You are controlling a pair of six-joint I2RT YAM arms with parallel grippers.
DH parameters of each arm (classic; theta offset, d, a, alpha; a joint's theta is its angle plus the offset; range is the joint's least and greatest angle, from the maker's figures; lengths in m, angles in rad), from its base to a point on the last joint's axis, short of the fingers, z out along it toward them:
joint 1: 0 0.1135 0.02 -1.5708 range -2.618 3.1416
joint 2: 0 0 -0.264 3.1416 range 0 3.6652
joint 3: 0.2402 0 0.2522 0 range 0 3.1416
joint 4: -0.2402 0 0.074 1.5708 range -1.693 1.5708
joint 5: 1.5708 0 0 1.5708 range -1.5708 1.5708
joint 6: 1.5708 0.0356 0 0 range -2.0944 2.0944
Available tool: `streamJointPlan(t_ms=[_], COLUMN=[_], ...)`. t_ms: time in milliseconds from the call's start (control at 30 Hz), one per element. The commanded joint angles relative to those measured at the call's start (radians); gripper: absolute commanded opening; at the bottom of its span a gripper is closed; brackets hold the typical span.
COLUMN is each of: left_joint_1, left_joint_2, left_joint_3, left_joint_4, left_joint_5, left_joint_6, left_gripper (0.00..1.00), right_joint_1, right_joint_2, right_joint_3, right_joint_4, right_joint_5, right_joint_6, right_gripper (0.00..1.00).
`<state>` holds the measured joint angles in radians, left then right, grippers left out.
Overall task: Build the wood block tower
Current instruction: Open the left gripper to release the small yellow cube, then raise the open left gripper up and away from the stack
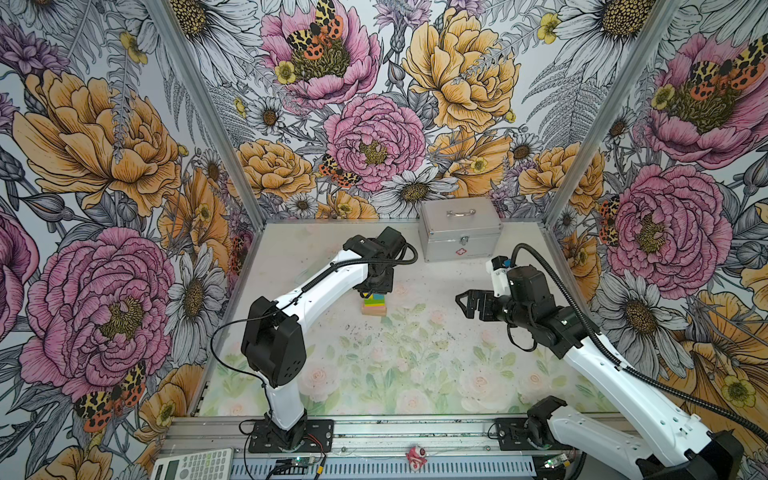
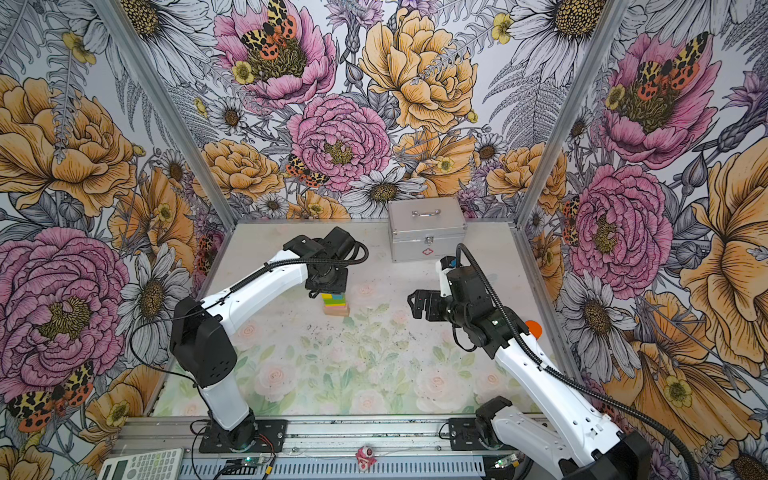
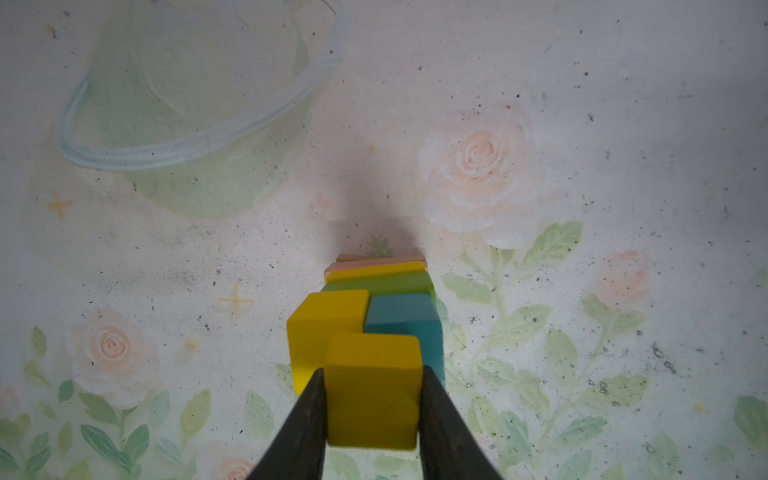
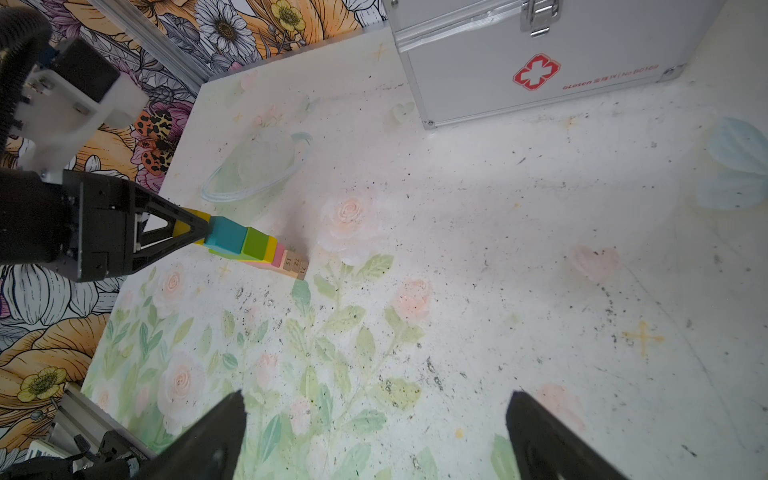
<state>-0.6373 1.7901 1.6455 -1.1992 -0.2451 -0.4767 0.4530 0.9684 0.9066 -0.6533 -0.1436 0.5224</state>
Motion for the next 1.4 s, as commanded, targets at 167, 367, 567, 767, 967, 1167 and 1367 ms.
streamJointPlan(t_ms=[167,367,567,767,967,1167,1367], left_joint_1=[0.005,0.002,-0.015,-0.046,-0.096,-0.109,-0.076], left_joint_2=[-0.002,-0.018,-0.038,-0.112,-0.275,-0.412,-0.402], left_joint_3=[0.004,0.044,0.08,0.067,-0.074,-0.287,-0.364], left_joint_4=[0.018,0.018,0.016,0.015,0.031,0.158,0.25], left_joint_5=[0.005,-0.004,-0.008,-0.054,-0.095,-0.059,0.001], left_joint_6=[-0.009,-0.007,-0.007,-0.032,-0.102,-0.15,-0.126], left_gripper=[0.52,0.54,0.54,0.49,0.37,0.28,0.19], right_joint_1=[0.001,0.001,0.001,0.001,0.001,0.005,0.006], right_joint_2=[-0.023,-0.029,-0.037,-0.032,-0.025,-0.007,-0.004], right_joint_3=[0.002,0.003,0.009,0.008,0.014,0.026,0.038], right_joint_4=[0.001,0.001,-0.006,-0.011,-0.015,-0.016,-0.017], right_joint_5=[-0.011,-0.009,0.001,-0.002,-0.004,-0.007,-0.001], right_joint_6=[-0.021,-0.022,-0.021,-0.019,-0.017,-0.012,-0.004], right_gripper=[1.0,1.0,1.0,1.0,1.0,1.0,0.99])
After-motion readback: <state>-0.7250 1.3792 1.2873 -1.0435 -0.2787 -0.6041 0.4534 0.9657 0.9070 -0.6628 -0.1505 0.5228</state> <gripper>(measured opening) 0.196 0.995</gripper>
